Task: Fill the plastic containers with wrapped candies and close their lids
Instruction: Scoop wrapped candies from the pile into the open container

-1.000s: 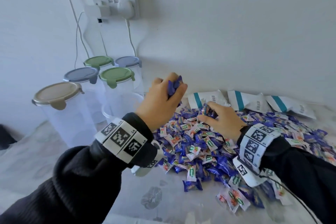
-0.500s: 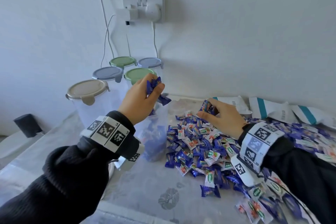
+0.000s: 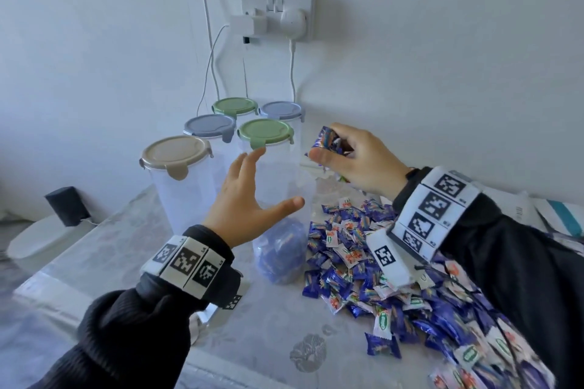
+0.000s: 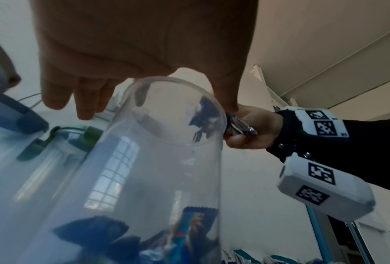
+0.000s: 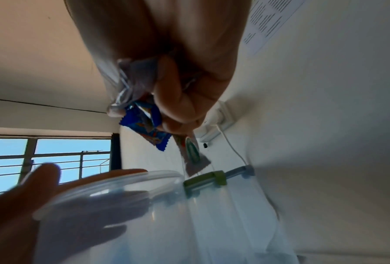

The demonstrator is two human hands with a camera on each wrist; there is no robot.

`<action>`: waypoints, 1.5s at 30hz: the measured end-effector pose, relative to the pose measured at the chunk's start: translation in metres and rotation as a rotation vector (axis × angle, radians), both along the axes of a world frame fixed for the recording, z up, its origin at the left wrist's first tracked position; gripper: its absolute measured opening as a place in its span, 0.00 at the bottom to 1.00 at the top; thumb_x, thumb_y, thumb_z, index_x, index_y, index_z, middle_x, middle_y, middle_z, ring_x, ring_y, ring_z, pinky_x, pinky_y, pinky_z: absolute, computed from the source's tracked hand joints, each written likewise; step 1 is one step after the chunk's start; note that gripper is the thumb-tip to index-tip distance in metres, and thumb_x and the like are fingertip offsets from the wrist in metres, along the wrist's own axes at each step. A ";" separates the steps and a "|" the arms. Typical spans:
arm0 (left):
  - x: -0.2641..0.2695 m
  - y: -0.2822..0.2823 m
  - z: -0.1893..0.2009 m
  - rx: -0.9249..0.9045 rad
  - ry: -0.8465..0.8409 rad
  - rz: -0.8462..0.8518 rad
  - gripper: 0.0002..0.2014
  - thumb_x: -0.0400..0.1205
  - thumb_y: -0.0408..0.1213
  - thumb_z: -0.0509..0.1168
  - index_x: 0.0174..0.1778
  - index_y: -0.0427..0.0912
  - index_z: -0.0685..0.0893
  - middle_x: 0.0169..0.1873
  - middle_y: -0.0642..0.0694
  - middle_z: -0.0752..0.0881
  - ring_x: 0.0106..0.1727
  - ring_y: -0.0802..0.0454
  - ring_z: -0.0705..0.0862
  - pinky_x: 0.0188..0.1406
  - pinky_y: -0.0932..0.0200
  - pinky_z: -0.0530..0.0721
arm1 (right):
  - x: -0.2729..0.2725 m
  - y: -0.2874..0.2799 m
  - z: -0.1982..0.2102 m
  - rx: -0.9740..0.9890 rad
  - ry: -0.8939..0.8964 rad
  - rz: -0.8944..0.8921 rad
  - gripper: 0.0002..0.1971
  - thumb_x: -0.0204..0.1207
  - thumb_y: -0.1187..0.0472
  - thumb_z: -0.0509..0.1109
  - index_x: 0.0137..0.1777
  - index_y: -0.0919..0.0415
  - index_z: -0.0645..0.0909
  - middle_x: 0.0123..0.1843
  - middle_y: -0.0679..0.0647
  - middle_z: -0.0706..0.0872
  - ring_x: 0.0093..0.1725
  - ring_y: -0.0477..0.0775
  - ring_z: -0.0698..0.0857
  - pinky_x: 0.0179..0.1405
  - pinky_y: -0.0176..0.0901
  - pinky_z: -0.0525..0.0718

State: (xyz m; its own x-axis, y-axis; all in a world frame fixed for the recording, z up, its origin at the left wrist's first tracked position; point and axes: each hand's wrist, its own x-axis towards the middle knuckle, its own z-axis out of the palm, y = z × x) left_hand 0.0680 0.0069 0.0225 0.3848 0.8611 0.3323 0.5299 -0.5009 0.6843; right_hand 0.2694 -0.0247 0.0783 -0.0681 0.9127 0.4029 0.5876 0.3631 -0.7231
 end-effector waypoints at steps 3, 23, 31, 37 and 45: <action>-0.005 -0.002 -0.006 -0.129 -0.086 -0.021 0.59 0.56 0.75 0.67 0.79 0.50 0.56 0.77 0.46 0.64 0.77 0.54 0.64 0.68 0.62 0.63 | -0.021 0.015 0.004 -0.048 -0.020 0.103 0.08 0.73 0.51 0.73 0.37 0.45 0.76 0.29 0.45 0.77 0.25 0.39 0.77 0.29 0.31 0.77; -0.003 -0.007 -0.009 -0.205 -0.254 -0.078 0.53 0.58 0.61 0.71 0.78 0.46 0.59 0.71 0.48 0.72 0.68 0.58 0.72 0.55 0.76 0.70 | -0.060 0.033 -0.031 0.085 0.129 0.032 0.24 0.82 0.48 0.49 0.44 0.62 0.82 0.33 0.51 0.84 0.37 0.51 0.84 0.45 0.43 0.82; 0.008 -0.026 -0.004 0.314 -0.085 0.040 0.38 0.71 0.58 0.66 0.73 0.40 0.69 0.70 0.44 0.71 0.72 0.50 0.68 0.69 0.67 0.61 | -0.005 -0.019 -0.044 0.096 0.093 -0.018 0.11 0.85 0.56 0.57 0.51 0.55 0.81 0.46 0.41 0.84 0.48 0.33 0.82 0.51 0.30 0.78; 0.057 -0.064 -0.017 0.380 -0.119 -0.369 0.07 0.77 0.37 0.64 0.49 0.42 0.82 0.41 0.54 0.82 0.41 0.62 0.77 0.41 0.73 0.75 | 0.081 -0.077 -0.089 -0.456 -0.527 -0.218 0.32 0.68 0.28 0.58 0.68 0.42 0.74 0.68 0.50 0.79 0.70 0.51 0.74 0.68 0.48 0.72; 0.125 -0.048 -0.068 -0.294 0.813 -0.411 0.52 0.67 0.73 0.63 0.79 0.65 0.38 0.81 0.36 0.39 0.81 0.31 0.42 0.76 0.30 0.54 | 0.121 -0.129 -0.113 -0.876 -0.871 -0.388 0.48 0.59 0.18 0.56 0.78 0.28 0.40 0.85 0.56 0.44 0.83 0.65 0.49 0.78 0.69 0.53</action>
State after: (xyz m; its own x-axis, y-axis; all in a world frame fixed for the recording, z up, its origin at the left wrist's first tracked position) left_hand 0.1926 -0.0407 -0.0454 0.6935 0.6136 -0.3777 0.7192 -0.6207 0.3122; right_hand 0.3906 -0.1537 -0.0343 0.3230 0.8676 -0.3782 0.9420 -0.3332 0.0401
